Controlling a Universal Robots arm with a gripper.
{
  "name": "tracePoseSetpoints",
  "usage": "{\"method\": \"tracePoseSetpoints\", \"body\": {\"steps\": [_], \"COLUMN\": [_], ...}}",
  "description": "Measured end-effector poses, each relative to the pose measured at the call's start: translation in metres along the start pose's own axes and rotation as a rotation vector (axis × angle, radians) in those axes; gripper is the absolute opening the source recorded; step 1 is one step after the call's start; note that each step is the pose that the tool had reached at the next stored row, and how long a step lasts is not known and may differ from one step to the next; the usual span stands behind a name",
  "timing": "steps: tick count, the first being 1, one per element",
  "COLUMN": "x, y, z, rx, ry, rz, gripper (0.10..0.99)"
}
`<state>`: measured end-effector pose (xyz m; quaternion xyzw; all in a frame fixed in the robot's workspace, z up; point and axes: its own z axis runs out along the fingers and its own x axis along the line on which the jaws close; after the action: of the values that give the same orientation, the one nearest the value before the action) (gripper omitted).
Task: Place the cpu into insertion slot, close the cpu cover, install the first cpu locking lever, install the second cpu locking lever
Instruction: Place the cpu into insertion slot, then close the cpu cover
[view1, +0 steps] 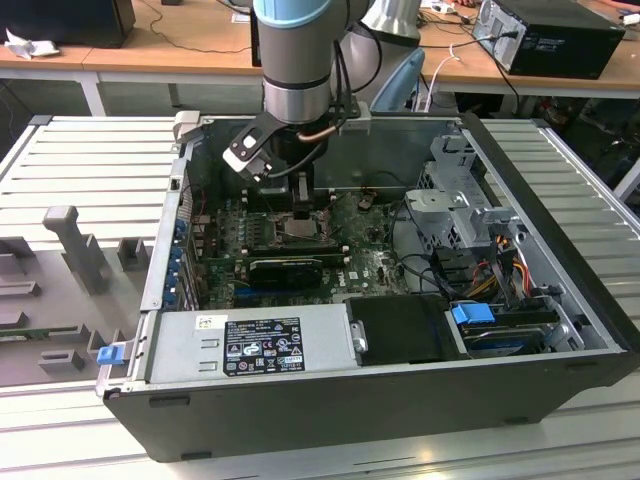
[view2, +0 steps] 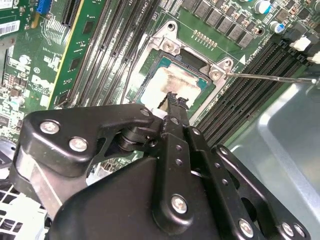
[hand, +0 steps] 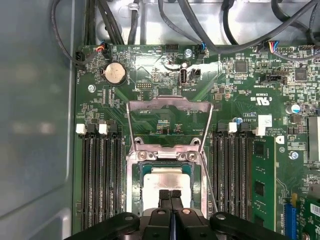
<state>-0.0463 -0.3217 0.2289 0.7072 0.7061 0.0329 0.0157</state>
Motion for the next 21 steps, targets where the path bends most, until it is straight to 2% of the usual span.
{"method": "tracePoseSetpoints", "body": {"steps": [5, 6, 8, 12, 13, 14, 15, 16, 17, 19, 21], "x": [0.0002, 0.0001, 0.0000, -0.0002, -0.0003, -0.0001, 0.0003, 0.0004, 0.0005, 0.0006, 0.0005], "y": [0.0012, 0.0032, 0.0057, 0.0174, 0.0209, 0.0211, 0.0224, 0.0227, 0.0229, 0.0258, 0.0361], "z": [-0.0062, -0.0062, -0.0060, -0.0052, -0.0052, -0.0081, -0.0274, -0.0313, -0.0344, -0.0352, -0.0346], "rx": [0.003, 0.009, 0.014, 0.028, 0.040, 0.051, 0.058, 0.058, 0.059, 0.061, 0.065], "ry": [0.0001, 0.0004, 0.0015, 0.0019, 0.0019, 0.0019, 0.0019, 0.0019, 0.0018, 0.0031, 0.0047], "rz": [0.000, 0.000, 0.000, 0.001, 0.001, 0.001, 0.002, 0.002, 0.002, 0.002, 0.002], "gripper": [0.106, 0.106, 0.106, 0.106, 0.106, 0.106, 0.106, 0.106, 0.106, 0.106, 0.106]}}
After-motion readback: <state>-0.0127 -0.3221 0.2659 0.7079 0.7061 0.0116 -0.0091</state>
